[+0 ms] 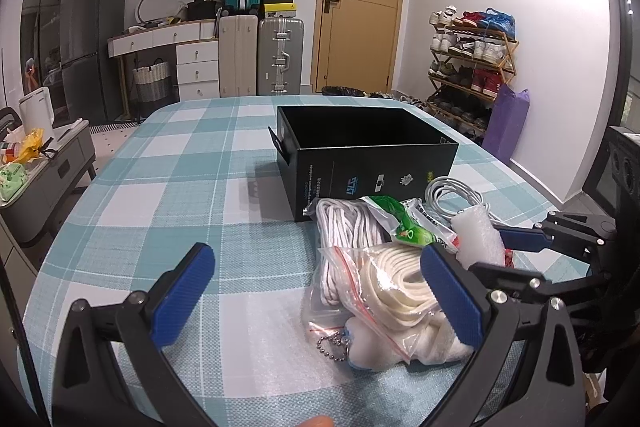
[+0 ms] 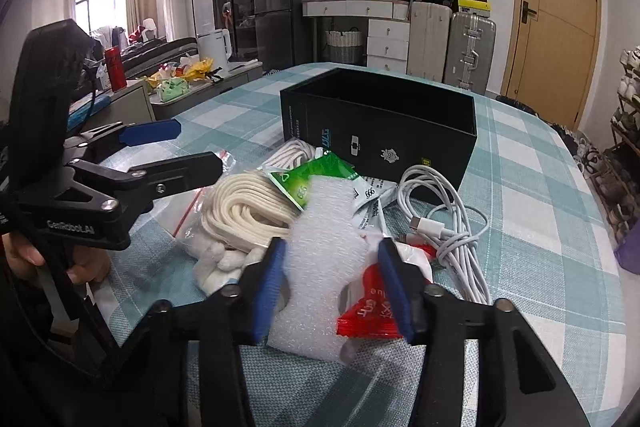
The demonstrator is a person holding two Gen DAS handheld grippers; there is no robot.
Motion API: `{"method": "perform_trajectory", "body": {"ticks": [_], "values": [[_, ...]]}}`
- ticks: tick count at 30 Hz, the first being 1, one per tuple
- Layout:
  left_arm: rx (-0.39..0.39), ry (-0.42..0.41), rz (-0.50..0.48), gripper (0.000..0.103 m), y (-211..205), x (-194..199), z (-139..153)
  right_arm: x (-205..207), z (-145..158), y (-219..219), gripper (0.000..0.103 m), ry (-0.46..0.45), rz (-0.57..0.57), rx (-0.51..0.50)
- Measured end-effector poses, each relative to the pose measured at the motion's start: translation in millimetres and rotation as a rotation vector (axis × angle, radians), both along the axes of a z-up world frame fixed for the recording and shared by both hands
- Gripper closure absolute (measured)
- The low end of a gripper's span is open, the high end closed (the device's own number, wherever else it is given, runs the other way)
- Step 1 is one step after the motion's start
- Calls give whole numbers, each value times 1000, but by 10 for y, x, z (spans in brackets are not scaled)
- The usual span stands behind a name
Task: Organize soft objects
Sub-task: 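Reach the right gripper to the white foam block and close on it, then lift the white foam block with the right gripper and carry it over the black box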
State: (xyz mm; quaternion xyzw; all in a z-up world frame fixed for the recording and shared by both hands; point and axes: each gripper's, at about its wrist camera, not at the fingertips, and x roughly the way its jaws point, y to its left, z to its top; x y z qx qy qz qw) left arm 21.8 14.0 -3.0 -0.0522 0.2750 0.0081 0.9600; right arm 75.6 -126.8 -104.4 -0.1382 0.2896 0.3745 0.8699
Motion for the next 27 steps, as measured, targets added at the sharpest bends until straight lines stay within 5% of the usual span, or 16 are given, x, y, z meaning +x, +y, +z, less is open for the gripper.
{"method": "perform_trajectory", "body": {"ticks": [13, 27], "values": [[32, 58, -62, 0, -183, 59, -16, -142, 236, -329, 63, -28, -10, 173], [-32, 160, -150, 6, -299, 250, -92, -174, 307, -502, 63, -41, -49, 205]]}}
